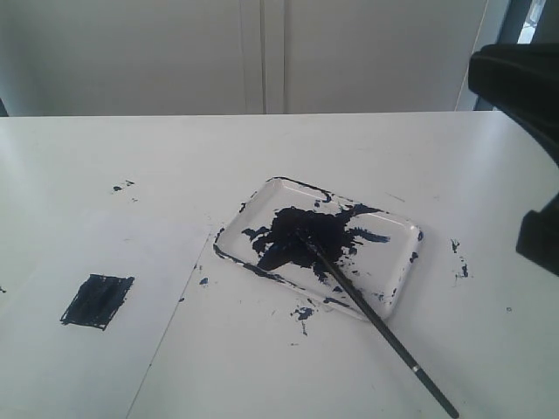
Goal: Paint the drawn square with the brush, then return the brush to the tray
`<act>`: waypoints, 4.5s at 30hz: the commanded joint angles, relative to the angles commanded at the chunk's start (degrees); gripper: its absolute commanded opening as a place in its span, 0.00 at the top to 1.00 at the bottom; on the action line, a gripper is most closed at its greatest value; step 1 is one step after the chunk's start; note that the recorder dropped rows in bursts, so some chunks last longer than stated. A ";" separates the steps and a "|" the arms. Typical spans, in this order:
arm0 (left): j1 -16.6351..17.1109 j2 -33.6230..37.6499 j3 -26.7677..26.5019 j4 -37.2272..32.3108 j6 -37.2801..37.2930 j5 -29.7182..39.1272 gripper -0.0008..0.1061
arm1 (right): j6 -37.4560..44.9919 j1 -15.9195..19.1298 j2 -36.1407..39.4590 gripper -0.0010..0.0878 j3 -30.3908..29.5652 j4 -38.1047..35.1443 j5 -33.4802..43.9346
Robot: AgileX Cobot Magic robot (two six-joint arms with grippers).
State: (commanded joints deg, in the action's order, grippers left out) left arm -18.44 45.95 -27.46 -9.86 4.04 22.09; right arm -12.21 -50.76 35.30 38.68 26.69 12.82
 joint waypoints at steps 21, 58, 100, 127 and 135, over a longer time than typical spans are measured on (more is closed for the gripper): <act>0.00 0.00 0.00 0.00 0.00 0.00 0.99 | 0.00 1.53 -3.45 0.99 -2.20 0.00 8.36; 0.00 0.00 0.00 0.00 0.00 0.00 0.99 | 0.07 30.16 -28.35 0.99 -38.68 -0.69 -23.32; 0.00 0.00 0.00 0.00 0.00 0.00 0.99 | 24.96 30.16 -28.47 0.99 -38.68 -31.58 2.89; 3.98 -5.78 1.69 -2.27 -0.38 -4.59 0.99 | 24.97 30.16 -28.47 0.99 -38.68 -31.58 2.89; 15.14 -15.83 12.84 7.99 0.45 -19.02 0.99 | 24.97 30.16 -28.47 0.99 -38.68 -31.58 2.89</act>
State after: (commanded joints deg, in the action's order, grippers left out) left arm -3.31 30.12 -14.62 -1.88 4.50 3.08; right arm 12.76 -20.60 6.83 0.00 -4.89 15.70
